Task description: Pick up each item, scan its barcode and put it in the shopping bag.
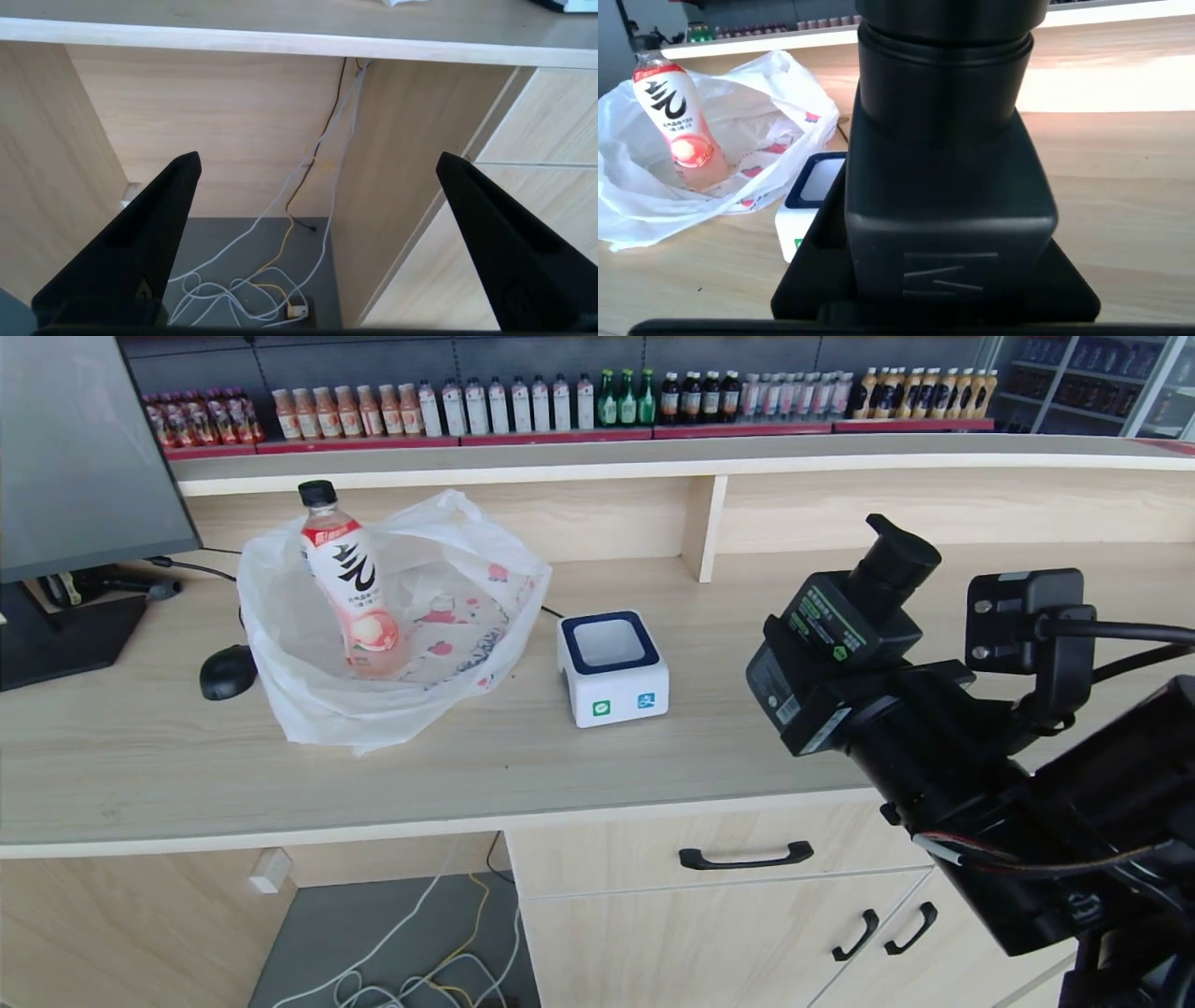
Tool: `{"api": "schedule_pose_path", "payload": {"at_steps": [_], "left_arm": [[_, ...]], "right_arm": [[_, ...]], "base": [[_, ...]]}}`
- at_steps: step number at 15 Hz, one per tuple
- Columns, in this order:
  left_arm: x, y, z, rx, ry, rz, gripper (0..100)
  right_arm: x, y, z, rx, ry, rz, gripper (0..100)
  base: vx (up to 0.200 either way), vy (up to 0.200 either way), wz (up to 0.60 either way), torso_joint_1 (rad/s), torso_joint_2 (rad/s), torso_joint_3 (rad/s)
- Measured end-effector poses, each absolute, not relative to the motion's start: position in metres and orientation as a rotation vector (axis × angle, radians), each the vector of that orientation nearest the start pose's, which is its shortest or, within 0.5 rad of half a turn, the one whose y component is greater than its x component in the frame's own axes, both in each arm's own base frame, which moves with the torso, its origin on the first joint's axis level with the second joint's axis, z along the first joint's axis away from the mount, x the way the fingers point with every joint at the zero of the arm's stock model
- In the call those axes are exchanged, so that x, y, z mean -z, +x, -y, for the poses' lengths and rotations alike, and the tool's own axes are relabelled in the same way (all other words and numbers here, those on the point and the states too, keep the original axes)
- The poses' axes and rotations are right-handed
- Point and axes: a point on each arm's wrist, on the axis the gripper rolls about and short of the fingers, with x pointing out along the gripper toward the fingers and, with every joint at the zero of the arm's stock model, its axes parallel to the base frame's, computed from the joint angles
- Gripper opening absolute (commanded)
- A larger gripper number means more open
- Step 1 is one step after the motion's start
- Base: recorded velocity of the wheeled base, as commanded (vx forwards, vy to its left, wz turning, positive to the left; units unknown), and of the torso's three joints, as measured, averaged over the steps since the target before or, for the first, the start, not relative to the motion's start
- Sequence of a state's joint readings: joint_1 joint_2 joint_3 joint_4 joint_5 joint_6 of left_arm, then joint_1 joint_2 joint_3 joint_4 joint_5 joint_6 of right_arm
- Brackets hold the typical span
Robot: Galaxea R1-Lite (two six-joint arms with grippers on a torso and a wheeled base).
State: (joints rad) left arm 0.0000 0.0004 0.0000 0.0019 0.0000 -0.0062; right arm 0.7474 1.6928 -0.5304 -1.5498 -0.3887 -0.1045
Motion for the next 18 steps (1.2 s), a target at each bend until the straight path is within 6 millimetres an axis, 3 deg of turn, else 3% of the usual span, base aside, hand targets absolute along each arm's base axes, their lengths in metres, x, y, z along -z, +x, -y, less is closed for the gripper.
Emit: {"api": "schedule_pose_path", "payload": {"at_steps": [6,10,14,18], "left_arm": [[-0.075,-0.023,0.000,0.000,-0.015,-0.002,100],[-0.075,-0.023,0.000,0.002,-0.006,0.000,100],[-0.075,-0.023,0.000,0.001,-0.006,0.000,100],[-0.075,-0.023,0.000,0.002,-0.005,0.000,100]], "right_arm": [[-0.202,0.208,-0.167,-0.304,0.126,0.326,0],[-0.205,0.214,-0.160,-0.288,0.066,0.353,0],[-0.228,0.223,-0.169,-0.348,-0.029,0.427,0],[-0.267,0.241,-0.182,-0.412,-0.119,0.577,0]], "base": [[0.000,0.200,0.00,0.001,0.00,0.002],[0.000,0.000,0.00,0.000,0.00,0.000],[0.000,0.000,0.00,0.000,0.00,0.000],[0.000,0.000,0.00,0.000,0.00,0.000]]}}
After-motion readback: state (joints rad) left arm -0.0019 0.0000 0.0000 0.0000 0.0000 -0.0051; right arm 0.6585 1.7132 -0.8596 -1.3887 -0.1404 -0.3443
